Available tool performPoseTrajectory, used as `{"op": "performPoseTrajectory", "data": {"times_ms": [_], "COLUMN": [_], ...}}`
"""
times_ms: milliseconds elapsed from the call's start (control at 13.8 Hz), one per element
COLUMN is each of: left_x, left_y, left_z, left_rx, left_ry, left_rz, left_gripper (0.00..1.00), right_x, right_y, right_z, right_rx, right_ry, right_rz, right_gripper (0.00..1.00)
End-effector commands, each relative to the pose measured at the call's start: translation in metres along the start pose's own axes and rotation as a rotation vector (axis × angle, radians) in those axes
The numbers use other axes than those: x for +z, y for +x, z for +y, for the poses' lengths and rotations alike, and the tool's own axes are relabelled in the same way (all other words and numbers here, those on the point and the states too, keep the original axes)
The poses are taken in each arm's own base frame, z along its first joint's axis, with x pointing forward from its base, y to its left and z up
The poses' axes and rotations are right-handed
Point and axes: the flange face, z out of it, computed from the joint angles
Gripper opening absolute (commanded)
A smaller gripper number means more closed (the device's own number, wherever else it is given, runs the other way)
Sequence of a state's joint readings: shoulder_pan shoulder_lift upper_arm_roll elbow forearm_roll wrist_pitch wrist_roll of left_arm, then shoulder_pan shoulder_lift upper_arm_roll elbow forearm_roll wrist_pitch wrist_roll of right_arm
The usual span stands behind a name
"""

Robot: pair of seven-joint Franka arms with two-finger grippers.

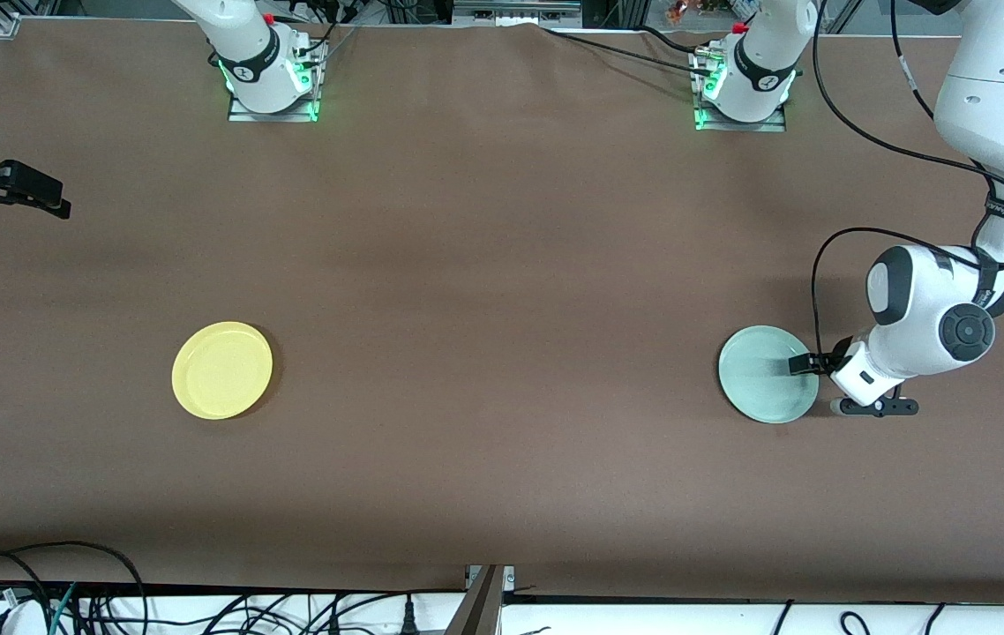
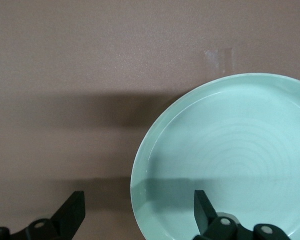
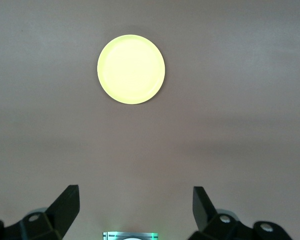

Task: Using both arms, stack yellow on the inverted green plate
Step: 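Grasp the green plate with the left gripper while the right gripper reaches yellow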

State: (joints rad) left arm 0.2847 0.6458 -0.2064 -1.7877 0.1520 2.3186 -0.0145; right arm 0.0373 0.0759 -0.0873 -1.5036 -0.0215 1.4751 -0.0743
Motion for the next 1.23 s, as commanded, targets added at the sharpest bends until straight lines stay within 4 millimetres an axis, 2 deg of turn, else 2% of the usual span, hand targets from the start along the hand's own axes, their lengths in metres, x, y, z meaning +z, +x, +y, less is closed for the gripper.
{"op": "performPoseTrajectory", "data": {"times_ms": [0, 72, 145, 290, 507, 725, 942, 1159], "left_x": [0.001, 0.001, 0.001, 0.001, 0.001, 0.0, -0.001, -0.001], "left_y": [0.006, 0.006, 0.006, 0.006, 0.005, 0.005, 0.005, 0.005], "left_z": [-0.004, -0.005, -0.006, -0.007, -0.006, -0.007, -0.007, -0.005], "left_rx": [0.022, 0.022, 0.023, 0.022, 0.025, 0.024, 0.024, 0.024], "left_ry": [0.01, 0.01, 0.011, 0.012, 0.011, 0.013, 0.014, 0.013], "left_rz": [0.004, 0.004, 0.004, 0.003, 0.001, 0.003, 0.003, 0.0], "left_gripper": [0.71, 0.7, 0.62, 0.55, 0.4, 0.32, 0.2, 0.04], "right_x": [-0.004, 0.003, 0.019, 0.023, 0.05, 0.104, 0.142, 0.198], "right_y": [0.003, 0.007, 0.016, 0.02, 0.039, 0.063, 0.087, 0.112], "right_z": [-0.001, -0.001, 0.001, 0.008, 0.019, 0.024, 0.027, 0.041], "right_rx": [0.0, 0.0, 0.003, 0.015, 0.031, 0.039, 0.046, 0.082], "right_ry": [0.008, 0.007, 0.003, 0.005, 0.0, -0.002, -0.007, 0.049], "right_rz": [0.005, -0.005, -0.035, -0.032, -0.043, -0.126, -0.123, -0.117], "right_gripper": [1.0, 1.0, 1.0, 1.0, 1.0, 1.0, 1.0, 1.0]}}
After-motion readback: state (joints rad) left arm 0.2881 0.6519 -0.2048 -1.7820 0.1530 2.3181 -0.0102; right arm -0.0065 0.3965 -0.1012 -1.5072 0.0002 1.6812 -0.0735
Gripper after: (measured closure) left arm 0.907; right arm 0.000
